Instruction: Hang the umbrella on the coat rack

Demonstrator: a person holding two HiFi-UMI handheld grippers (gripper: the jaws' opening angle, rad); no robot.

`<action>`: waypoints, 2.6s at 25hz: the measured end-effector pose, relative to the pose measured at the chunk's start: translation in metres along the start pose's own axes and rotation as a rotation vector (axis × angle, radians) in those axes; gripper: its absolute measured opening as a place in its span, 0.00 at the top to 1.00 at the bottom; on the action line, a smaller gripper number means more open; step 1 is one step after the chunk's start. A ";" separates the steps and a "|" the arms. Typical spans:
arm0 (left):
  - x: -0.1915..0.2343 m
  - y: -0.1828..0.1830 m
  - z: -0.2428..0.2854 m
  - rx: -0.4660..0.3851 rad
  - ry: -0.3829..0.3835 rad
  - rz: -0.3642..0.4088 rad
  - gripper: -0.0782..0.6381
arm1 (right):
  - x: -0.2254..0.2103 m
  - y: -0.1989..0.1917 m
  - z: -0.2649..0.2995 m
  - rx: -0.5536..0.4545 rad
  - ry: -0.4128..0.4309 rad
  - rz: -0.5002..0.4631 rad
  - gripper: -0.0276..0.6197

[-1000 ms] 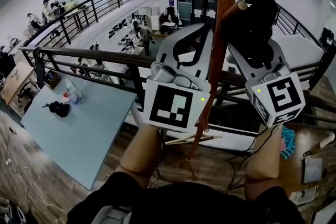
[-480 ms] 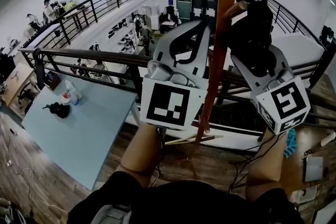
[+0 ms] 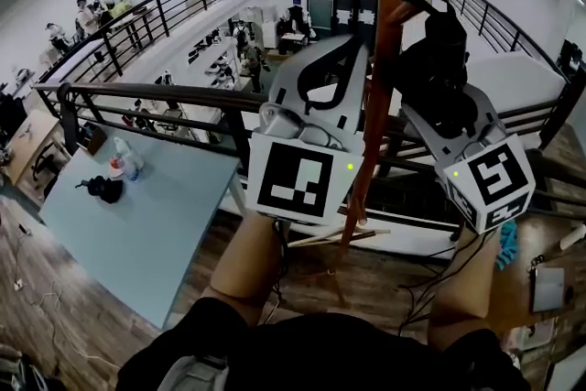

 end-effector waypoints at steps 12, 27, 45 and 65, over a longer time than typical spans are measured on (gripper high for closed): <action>-0.012 -0.005 -0.004 0.038 -0.004 0.013 0.87 | 0.012 -0.013 -0.004 0.010 0.036 0.025 0.64; -0.016 -0.018 -0.012 0.092 0.012 0.021 0.87 | 0.027 -0.033 0.003 0.036 0.084 0.069 0.64; -0.018 -0.039 -0.015 0.124 0.018 -0.019 0.87 | 0.043 -0.058 0.012 0.092 0.145 0.105 0.64; -0.020 -0.058 -0.021 0.198 0.027 -0.020 0.87 | 0.056 -0.078 0.024 0.121 0.203 0.195 0.64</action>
Point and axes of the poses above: the fingertips, and each gripper's own axes: z forward along the fingers, x to its left, y out of its top, the point moved 6 cm from there along -z, backward along the fingers, and after that the axes turned 13 degrees about -z, right-handed, at the moved point
